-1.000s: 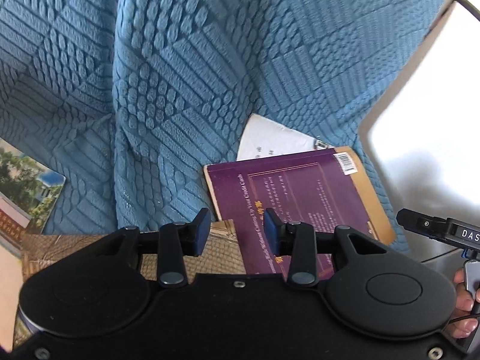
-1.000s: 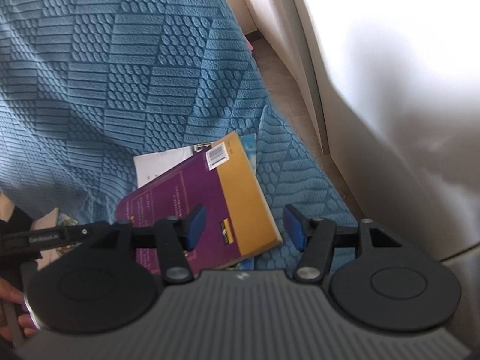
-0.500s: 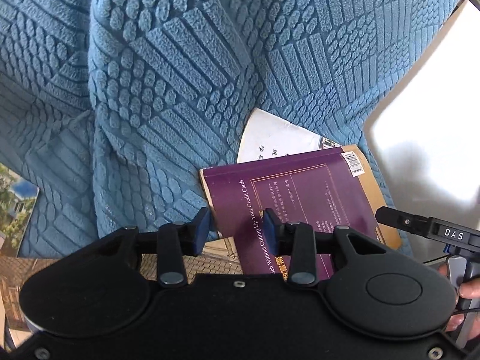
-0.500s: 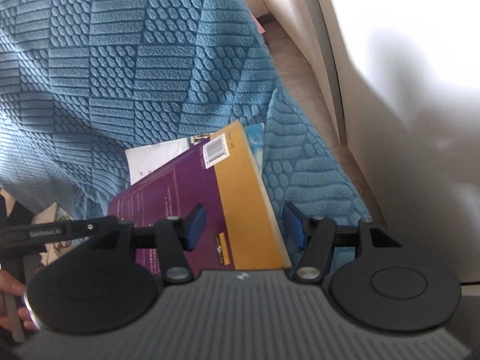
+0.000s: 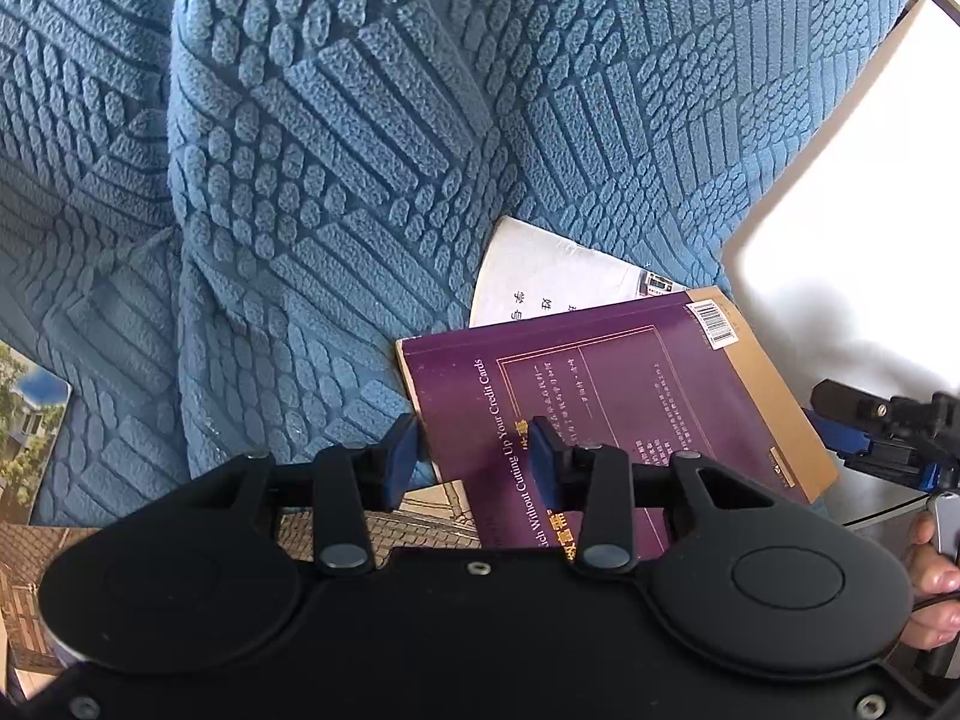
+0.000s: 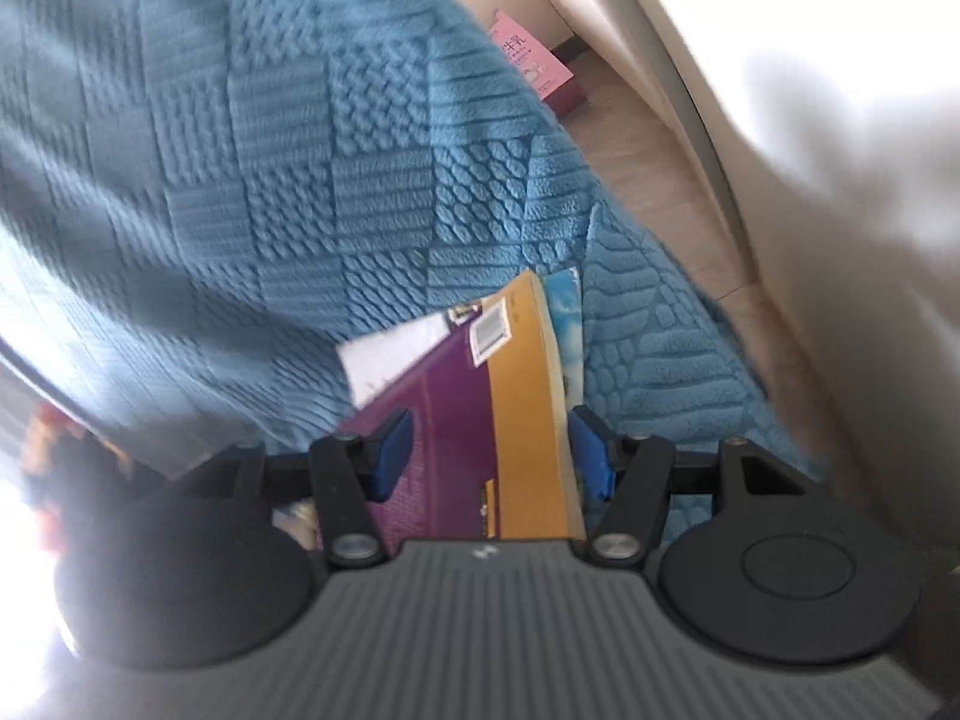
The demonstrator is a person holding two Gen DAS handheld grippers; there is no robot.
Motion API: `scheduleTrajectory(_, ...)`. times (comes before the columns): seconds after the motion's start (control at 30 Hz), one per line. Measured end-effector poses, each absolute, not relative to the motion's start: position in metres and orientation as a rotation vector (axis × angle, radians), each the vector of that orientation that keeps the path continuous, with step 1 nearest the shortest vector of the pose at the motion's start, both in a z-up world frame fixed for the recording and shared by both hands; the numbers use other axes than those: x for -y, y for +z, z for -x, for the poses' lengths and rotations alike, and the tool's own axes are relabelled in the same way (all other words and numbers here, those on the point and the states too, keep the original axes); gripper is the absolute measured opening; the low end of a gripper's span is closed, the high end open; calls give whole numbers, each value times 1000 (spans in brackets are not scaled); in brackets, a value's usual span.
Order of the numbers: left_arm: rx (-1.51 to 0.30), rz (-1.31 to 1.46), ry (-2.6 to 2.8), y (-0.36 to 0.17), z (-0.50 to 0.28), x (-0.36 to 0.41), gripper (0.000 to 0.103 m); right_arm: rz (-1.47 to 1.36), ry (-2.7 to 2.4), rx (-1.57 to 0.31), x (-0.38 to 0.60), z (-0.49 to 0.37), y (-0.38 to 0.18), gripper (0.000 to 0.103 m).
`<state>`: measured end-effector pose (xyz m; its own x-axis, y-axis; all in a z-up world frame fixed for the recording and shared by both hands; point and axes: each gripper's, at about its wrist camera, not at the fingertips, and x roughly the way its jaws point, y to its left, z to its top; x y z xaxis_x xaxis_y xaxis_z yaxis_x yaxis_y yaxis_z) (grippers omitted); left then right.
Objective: Organize objects
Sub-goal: 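Close the left gripper on the purple book edge while the right gripper closes too, then lift the purple book up on edge with both grippers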
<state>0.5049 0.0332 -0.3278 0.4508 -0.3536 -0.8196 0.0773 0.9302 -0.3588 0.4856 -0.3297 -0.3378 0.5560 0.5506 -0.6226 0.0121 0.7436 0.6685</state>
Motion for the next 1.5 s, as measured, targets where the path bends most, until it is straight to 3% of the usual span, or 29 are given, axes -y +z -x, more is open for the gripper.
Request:
scheduleTrajectory(0.23, -1070, 282, -269, -328, -503, -33, 36, -923, 363, -961, 357, -483, -367, 52)
scheduleTrajectory(0.4, -1070, 280, -269, -327, -503, -32, 36, -1139, 411, -930, 376, -476, -384, 39)
scheduleTrajectory(0.7, -1069, 280, -270, -327, -502, -33, 35, -1076, 410, -1013, 354, -479, -391, 17)
scheduleTrajectory(0.97, -1066, 290, -265, -327, -500, -34, 37, -905, 403, -997, 337, -478, -375, 15)
scheduleTrajectory(1.2, -1076, 337, -265, -327, -499, -44, 42, -880, 460, -864, 331, -468, -346, 12)
scheduleTrajectory(1.5, -1089, 423, -340, -333, -507, -55, 47, -866, 466, -857, 332, -462, -347, 12)
